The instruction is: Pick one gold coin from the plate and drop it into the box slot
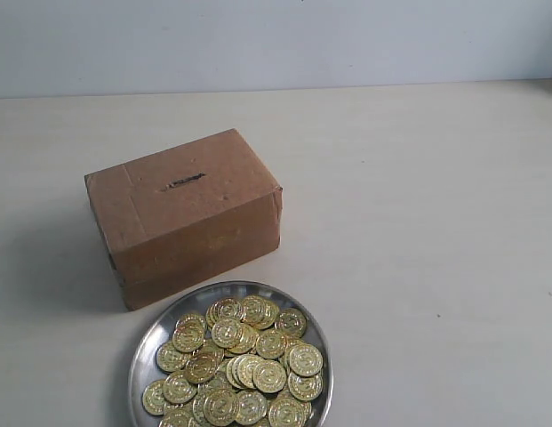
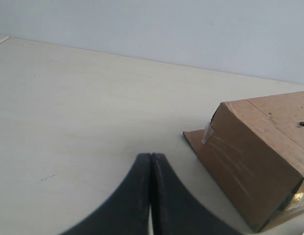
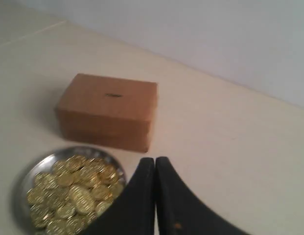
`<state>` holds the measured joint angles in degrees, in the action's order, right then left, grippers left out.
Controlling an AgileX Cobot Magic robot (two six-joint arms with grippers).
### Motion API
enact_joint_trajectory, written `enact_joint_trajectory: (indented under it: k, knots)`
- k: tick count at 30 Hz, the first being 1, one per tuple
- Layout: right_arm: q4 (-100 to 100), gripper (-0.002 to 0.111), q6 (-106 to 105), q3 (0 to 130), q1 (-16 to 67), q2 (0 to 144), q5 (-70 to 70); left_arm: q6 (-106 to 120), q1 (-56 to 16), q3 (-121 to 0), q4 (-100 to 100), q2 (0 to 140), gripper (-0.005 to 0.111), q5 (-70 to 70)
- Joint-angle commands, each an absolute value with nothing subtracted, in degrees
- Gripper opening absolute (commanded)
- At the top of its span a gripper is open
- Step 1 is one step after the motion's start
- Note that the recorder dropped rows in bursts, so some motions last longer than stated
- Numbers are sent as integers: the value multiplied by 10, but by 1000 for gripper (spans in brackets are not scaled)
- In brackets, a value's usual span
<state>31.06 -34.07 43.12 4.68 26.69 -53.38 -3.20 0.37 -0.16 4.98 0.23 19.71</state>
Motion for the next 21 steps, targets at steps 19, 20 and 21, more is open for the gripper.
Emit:
enact_joint_trajectory:
  k: [19, 20, 21]
  knots:
    - [374, 0, -436, 473, 185, 743, -522, -30, 0, 0, 51, 0, 0, 192]
    - [374, 0, -437, 473, 203, 754, -510, -30, 0, 0, 51, 0, 0, 192]
    - [372, 0, -441, 474, 221, 766, -497, -30, 0, 0, 51, 0, 0, 192]
